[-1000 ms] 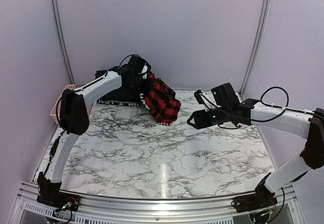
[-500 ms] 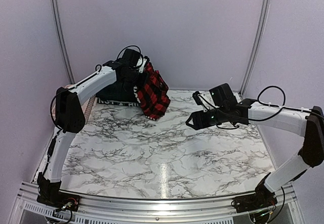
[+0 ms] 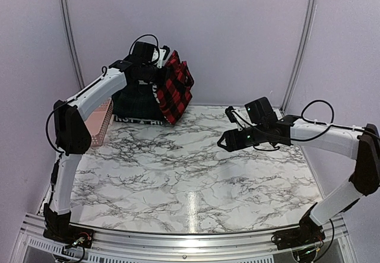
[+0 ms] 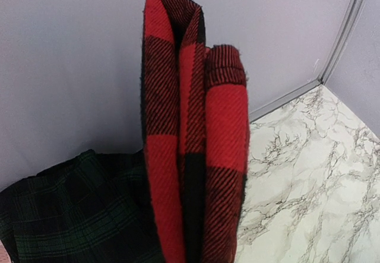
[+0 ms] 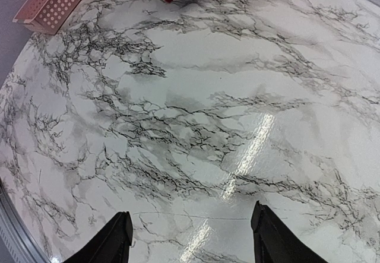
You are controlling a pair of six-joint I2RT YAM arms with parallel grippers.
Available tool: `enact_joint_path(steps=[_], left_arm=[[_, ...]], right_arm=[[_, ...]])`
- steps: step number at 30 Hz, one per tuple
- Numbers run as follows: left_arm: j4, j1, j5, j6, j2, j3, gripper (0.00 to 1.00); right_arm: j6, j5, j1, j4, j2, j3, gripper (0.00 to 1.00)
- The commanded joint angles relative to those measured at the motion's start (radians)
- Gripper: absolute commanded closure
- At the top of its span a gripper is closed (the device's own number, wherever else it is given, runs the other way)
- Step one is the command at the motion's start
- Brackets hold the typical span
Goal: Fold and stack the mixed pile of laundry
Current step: Place the square-folded T-shirt at the corner of the board.
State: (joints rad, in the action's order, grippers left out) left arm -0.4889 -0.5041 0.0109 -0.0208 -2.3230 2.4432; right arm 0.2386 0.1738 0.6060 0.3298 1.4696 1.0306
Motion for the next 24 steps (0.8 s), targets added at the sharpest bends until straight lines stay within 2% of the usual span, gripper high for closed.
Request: enact_joint_path(steps=[1,11,18,24], left_arm=[[0.112,0.042,0.04,0.013,0.07,0.032,1.0],[0.212,0.174,0.05,0.111,0.033,-0.052,1.0],[0.382,0.298,0.078,0.178,-0.044,-0.181,1.0],[0.414,0.345,0.064,0.229,-0.152,-0.159,1.0]], right_arm=[[-0.008,-0.016,-0.006,0.006,0.015,0.053,0.36],[-0.006,-0.021,-0.006,0.016,0.07,0.09,0.36],[-0.006,-0.037,-0.006,0.046,0.128,0.14,0.36],[-0.007,-0.047,-0.007,0.081,0.181,0.198,0.36]])
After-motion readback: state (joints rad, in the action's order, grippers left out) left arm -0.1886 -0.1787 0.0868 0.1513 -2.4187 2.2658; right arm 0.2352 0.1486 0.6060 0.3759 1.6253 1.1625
